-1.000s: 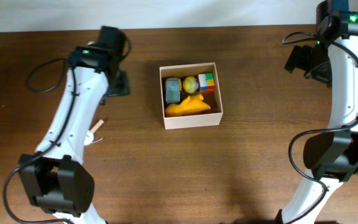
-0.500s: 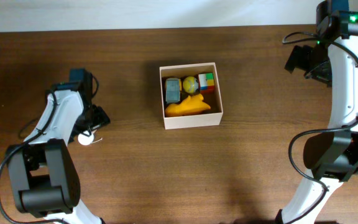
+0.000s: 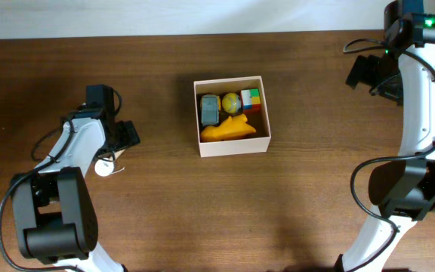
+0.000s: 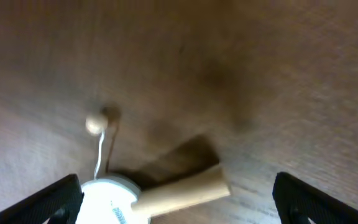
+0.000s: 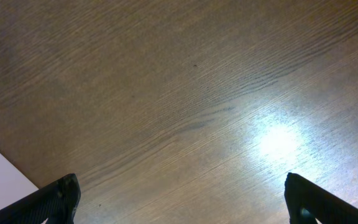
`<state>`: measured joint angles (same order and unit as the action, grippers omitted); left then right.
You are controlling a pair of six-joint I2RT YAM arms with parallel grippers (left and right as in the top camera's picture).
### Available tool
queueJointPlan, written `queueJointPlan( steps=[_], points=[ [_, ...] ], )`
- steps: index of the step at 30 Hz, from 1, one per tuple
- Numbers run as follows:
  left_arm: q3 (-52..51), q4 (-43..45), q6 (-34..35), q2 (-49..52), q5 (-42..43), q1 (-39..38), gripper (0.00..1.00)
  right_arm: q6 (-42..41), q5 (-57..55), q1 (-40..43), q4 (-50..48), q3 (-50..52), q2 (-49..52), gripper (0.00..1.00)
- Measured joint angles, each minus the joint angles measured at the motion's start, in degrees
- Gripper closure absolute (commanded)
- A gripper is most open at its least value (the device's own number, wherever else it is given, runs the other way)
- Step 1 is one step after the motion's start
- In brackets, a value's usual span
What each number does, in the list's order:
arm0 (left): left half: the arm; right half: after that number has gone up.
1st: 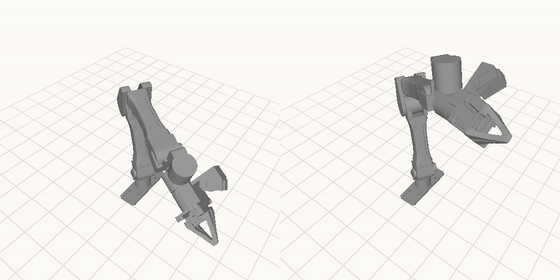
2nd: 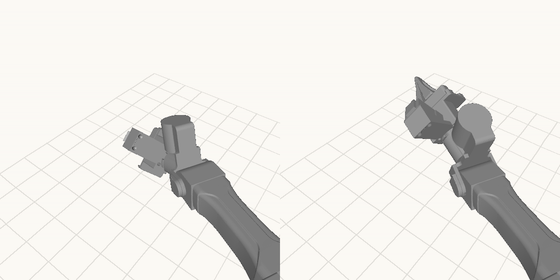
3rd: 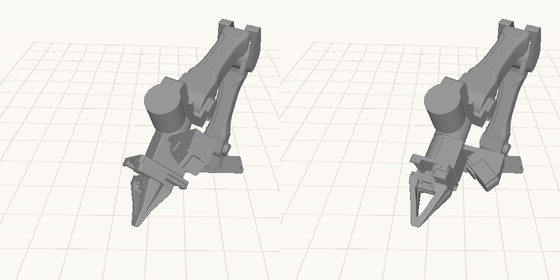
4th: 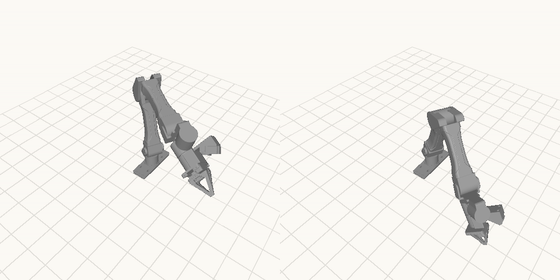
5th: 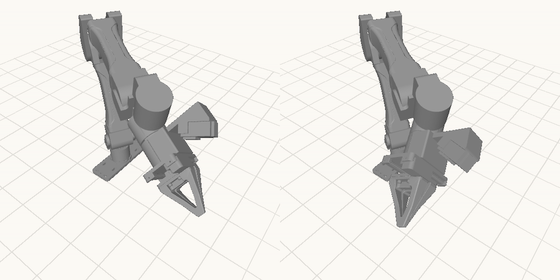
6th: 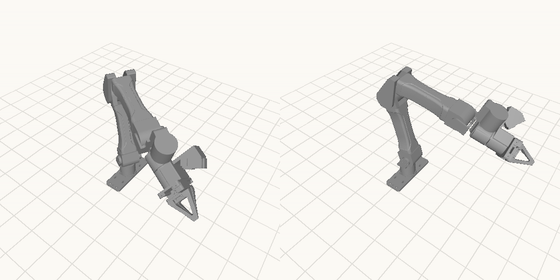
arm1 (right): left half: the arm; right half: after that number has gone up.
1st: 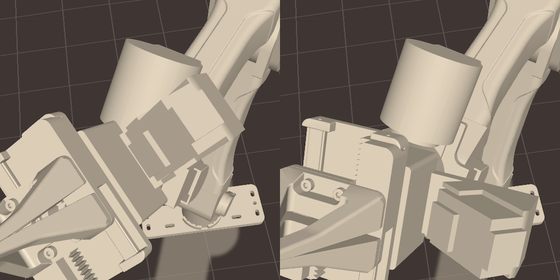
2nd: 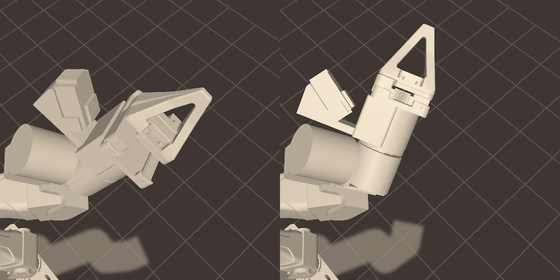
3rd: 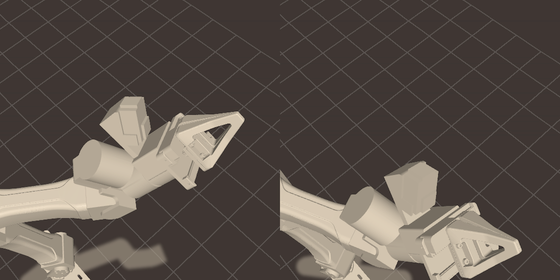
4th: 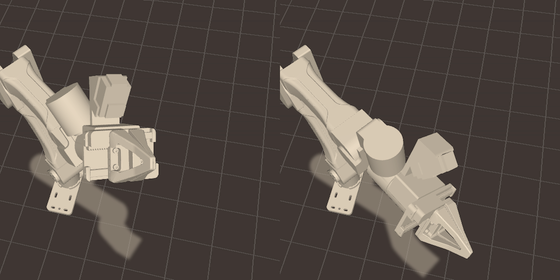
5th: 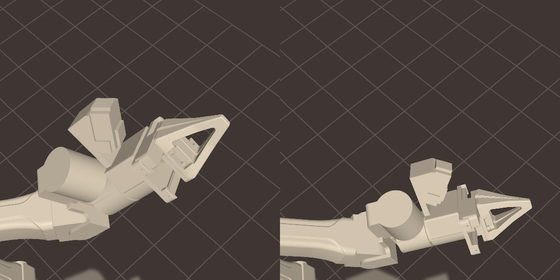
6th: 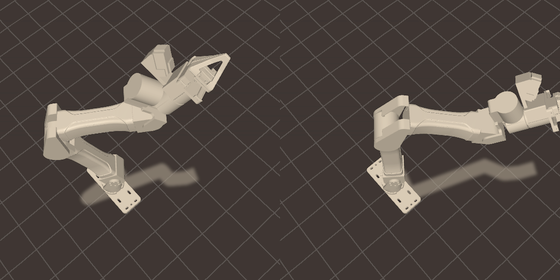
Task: Pack container
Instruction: 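Lower the left gripper onto the wooden peg toy and grasp it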
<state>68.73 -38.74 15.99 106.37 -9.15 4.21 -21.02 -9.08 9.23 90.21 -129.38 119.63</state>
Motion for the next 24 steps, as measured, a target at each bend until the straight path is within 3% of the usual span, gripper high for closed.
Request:
queueJointPlan(
  steps=[13, 21, 24],
  points=[
    [-0.2, 2.7, -25.6, 0.0, 1.9, 0.0, 0.0, 0.0, 0.0, 0.0, 0.0, 0.0, 0.0, 0.01],
    [-5.2, 8.7, -31.7, 0.0, 5.4, 0.0, 0.04, 0.0, 0.0, 0.0, 0.0, 0.0, 0.0, 0.01],
    [-6.8, 10.6, -32.4, -0.1, 6.0, 0.0, 0.11, 0.0, 0.0, 0.0, 0.0, 0.0, 0.0, 0.01]
  ],
)
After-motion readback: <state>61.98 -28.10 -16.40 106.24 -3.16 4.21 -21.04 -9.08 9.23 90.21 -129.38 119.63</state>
